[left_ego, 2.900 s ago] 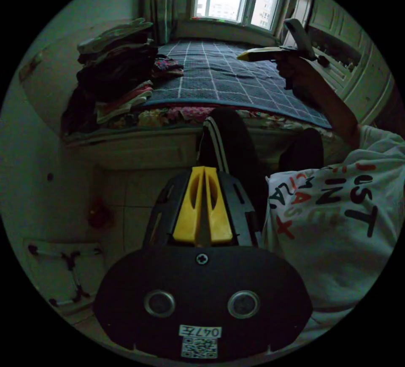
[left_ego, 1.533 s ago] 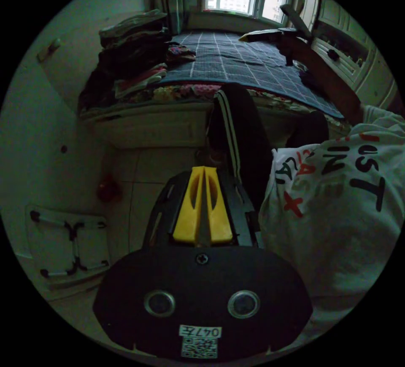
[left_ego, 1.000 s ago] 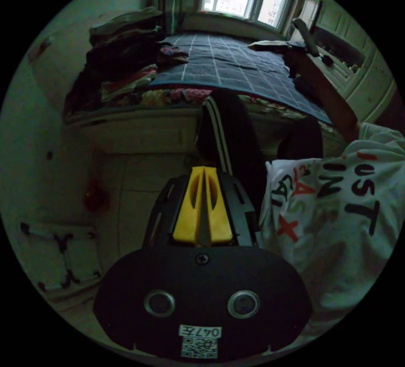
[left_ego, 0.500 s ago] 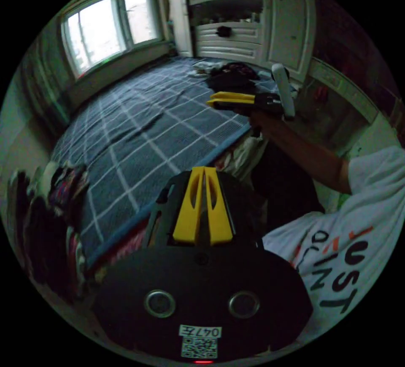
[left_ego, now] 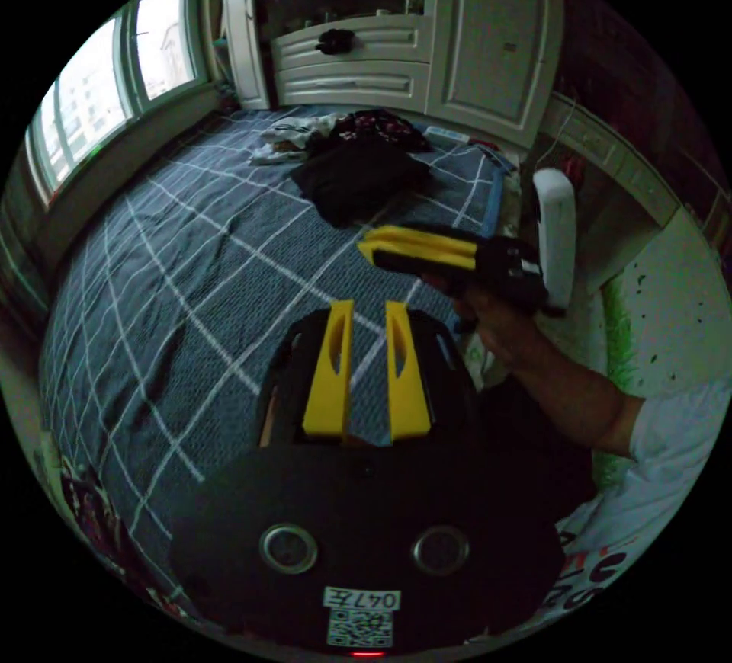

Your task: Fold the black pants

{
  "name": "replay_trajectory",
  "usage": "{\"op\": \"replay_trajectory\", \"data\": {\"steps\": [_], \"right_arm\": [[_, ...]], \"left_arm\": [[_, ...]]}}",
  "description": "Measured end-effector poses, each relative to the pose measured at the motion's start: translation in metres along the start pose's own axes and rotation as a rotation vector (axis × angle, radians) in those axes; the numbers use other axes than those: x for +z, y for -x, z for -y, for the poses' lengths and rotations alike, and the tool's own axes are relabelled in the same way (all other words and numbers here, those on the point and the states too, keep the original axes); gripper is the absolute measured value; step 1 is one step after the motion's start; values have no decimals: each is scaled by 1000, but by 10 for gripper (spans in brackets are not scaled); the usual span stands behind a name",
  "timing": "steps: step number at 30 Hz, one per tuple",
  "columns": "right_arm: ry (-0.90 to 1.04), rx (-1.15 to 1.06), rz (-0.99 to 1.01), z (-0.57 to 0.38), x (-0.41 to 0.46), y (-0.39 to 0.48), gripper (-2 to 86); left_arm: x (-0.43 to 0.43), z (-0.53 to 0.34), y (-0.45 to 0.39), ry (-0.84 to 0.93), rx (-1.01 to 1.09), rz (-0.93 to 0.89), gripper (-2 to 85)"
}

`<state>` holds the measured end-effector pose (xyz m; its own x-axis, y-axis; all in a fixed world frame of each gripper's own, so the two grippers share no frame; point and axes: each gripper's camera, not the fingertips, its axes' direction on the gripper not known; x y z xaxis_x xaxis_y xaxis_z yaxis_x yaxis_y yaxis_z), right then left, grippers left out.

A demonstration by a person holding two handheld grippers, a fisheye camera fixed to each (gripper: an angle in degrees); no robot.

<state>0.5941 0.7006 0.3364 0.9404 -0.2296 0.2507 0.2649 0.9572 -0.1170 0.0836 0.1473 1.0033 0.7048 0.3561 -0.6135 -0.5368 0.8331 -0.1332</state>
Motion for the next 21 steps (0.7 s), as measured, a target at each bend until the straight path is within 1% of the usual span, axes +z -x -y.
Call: {"op": "replay_trajectory", "data": {"steps": [2, 5, 6, 8, 10, 12, 14, 17, 19, 20, 21], "right_arm": [[82, 75, 87, -6, 13, -44, 0], [78, 145, 163, -15, 20, -91, -4], [85, 144, 150, -17, 21, -98, -4], [128, 135, 34, -22, 27, -128, -3], [121, 167, -31, -27, 30, -154, 0], [105, 223, -31, -33, 34, -179, 11], [64, 297, 43, -36, 39, -205, 22], [30, 297, 20, -34, 45, -219, 20], [41, 291, 11, -32, 52, -226, 19], [45, 294, 11, -31, 56, -231, 18], [47, 298, 10, -31, 59, -234, 18]], "left_arm": [[29, 39, 13, 17, 16, -17, 100], [76, 106, 38, 44, 36, -91, 77], [92, 132, 48, 27, 40, -115, 52], [114, 168, 60, -10, 46, -137, 31], [140, 203, 67, -29, 66, -136, 40], [178, 246, 71, -28, 119, -123, 79], [209, 275, 72, 11, 159, -128, 85], [248, 310, 70, 34, 186, -68, 82], [270, 324, 68, 93, 210, -78, 74], [282, 330, 68, 125, 211, -69, 51], [285, 332, 71, 119, 221, -68, 12]]}}
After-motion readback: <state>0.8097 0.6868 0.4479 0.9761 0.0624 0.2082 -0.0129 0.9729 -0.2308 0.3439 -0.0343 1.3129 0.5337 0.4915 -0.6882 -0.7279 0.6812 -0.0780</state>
